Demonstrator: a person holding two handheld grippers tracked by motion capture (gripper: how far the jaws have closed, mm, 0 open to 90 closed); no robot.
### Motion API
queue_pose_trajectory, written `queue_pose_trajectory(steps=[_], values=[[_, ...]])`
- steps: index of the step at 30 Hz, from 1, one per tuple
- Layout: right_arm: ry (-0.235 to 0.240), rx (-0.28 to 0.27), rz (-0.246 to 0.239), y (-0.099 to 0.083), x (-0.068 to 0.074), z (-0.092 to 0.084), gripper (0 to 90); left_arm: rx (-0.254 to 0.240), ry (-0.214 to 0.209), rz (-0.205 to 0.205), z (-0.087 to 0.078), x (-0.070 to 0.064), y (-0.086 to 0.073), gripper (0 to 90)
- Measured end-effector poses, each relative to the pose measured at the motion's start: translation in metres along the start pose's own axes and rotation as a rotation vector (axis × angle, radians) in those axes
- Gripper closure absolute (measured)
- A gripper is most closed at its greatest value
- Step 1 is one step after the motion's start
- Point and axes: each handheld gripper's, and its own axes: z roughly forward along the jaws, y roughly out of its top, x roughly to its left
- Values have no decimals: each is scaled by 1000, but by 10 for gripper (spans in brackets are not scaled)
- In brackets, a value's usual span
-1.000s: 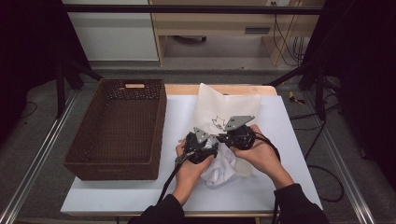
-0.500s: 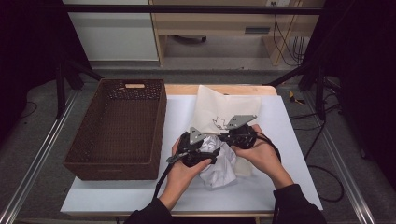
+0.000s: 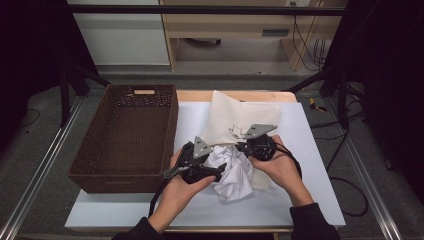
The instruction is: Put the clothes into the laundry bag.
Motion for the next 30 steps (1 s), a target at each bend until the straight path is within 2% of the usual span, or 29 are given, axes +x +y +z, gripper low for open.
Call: queue_pose_trajectory(steps=[2, 3, 7, 9, 10, 12, 14, 15, 16, 18, 19, 21, 25, 28, 30], values=[[-7, 29, -34, 2, 1, 1, 876, 24, -3, 6, -6, -1, 0, 186], [-28, 36, -53, 3, 2, 0, 875, 25, 1, 11, -9, -1, -1, 194], [-19, 12, -44, 3, 1, -3, 875, 51, 11, 39, -18, -2, -2, 246], [-16, 3, -47, 3, 2, -3, 875, 82, -8, 36, -20, -2, -7, 321], [-14, 1, -47, 3, 2, -4, 875, 103, -11, 42, -20, -3, -10, 338], [-12, -4, -47, 3, 1, -4, 875, 143, -24, 66, -20, -4, -15, 432], [-10, -7, -46, 2, 1, -4, 875, 191, -35, 92, -17, -5, -23, 507], [-10, -8, -46, 2, 1, -4, 876, 206, -40, 96, -16, -6, -26, 574], [-10, -9, -47, 2, 1, -4, 875, 225, -42, 99, -14, -5, -29, 592], [-11, -10, -45, 3, 2, -4, 875, 266, -54, 111, -11, -3, -34, 698], [-13, -10, -41, 3, 2, -5, 875, 283, -43, 110, -8, -2, -36, 706], [-11, -17, -41, 3, 3, -5, 875, 318, -50, 114, -3, 0, -38, 764], [-7, -20, -46, 3, 3, -6, 875, 339, -44, 107, 5, 1, -37, 800], [-5, -20, -45, 4, 3, -6, 875, 352, -44, 117, 15, -1, -34, 814], [-5, -20, -47, 4, 3, -6, 875, 351, -51, 103, 23, -1, -33, 815]])
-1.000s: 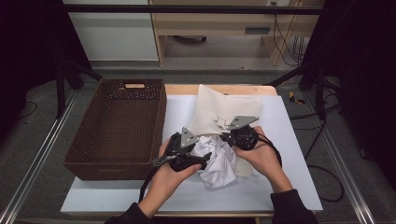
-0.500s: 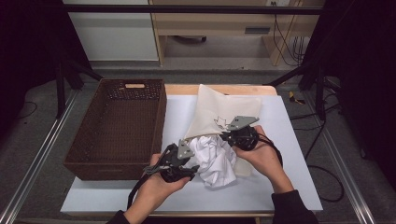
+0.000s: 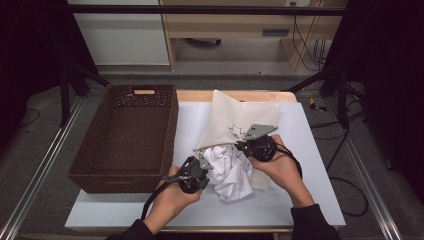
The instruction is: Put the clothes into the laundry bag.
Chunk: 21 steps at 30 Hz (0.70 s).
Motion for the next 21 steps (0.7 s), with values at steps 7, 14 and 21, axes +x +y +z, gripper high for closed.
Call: queue_pose_trajectory(steps=[7, 14, 21], values=[[7, -7, 2, 0, 1, 1, 876, -21, -36, -26, 17, 2, 9, 817], [8, -2, 2, -1, 2, 2, 876, -51, -44, -44, 28, 2, 17, 819], [12, 5, 6, -2, 3, 3, 876, -53, -55, -41, 33, 8, 26, 826]])
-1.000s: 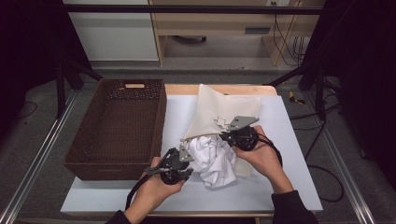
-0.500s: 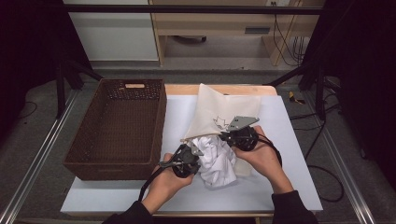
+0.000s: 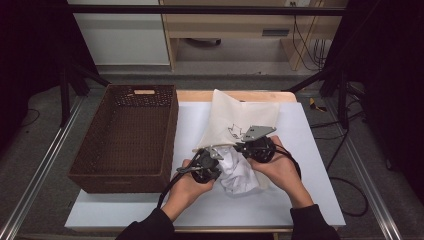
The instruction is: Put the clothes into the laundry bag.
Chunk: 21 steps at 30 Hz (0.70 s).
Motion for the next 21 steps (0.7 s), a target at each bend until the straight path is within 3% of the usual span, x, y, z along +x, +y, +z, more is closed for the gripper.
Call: queue_pose_trajectory(steps=[21], values=[[6, 16, -1, -5, 2, 5, 877, -26, -13, -32, 17, 12, 10, 862]])
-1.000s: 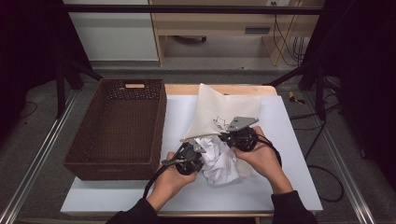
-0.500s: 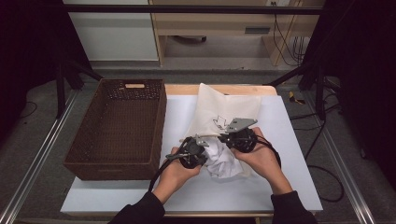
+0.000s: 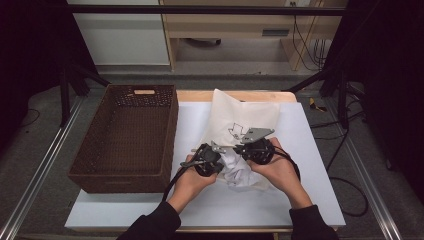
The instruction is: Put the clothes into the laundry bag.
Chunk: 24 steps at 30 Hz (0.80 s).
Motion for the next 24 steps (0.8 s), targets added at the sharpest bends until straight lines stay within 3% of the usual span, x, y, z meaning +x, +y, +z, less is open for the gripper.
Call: queue_pose_trajectory(steps=[24], values=[[-4, 5, 6, -2, -1, -1, 877, -30, 12, -21, 8, 3, 3, 900]])
